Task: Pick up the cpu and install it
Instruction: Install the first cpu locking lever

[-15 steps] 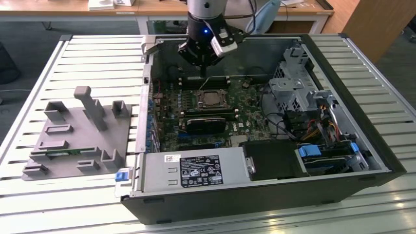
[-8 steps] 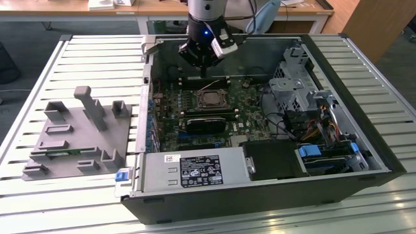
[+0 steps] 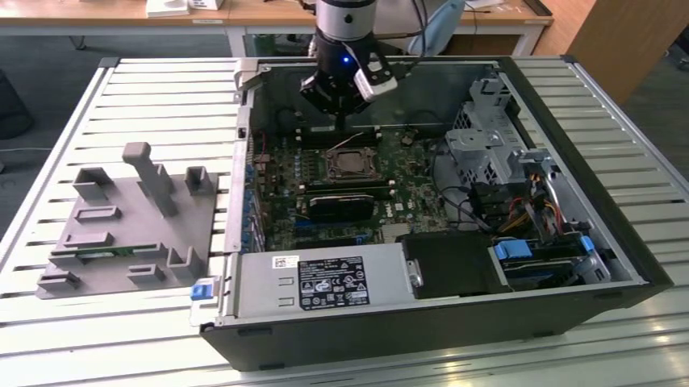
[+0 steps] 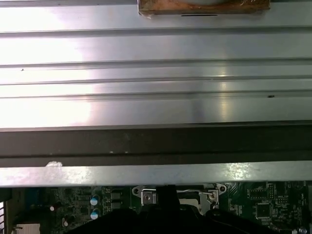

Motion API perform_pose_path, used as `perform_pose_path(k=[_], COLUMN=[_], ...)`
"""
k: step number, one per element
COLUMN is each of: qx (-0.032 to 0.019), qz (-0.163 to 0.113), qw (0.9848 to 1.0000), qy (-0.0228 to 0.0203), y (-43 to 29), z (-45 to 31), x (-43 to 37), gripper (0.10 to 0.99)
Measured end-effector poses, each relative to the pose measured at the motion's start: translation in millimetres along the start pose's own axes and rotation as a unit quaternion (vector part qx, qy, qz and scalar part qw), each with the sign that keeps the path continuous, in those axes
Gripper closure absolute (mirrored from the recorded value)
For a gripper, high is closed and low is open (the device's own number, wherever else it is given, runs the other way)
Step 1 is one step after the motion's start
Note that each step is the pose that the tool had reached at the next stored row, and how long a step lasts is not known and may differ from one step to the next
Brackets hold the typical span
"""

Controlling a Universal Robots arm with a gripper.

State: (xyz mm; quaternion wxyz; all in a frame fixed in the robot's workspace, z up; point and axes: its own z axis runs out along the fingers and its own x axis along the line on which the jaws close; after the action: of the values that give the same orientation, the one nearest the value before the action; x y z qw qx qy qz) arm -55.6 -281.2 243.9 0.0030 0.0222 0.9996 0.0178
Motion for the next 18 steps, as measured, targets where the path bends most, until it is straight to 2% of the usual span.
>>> perform_pose_path(k=[3,6,13,18], qx=[-0.0009,-0.0112,-0.0104,-0.0095], qz=[0.0,0.0,-0.005,-0.005], qw=[1.0,0.9999,0.9999,0.9999], qy=[0.0,0.0005,0.0005,0.0005], y=[-0.1,-0.1,0.2,1.4], z=[2.4,4.5,9.5,13.8], x=[-0.9,-0.9,-2.6,-7.9], gripper=[0.98,0.98,0.98,0.98])
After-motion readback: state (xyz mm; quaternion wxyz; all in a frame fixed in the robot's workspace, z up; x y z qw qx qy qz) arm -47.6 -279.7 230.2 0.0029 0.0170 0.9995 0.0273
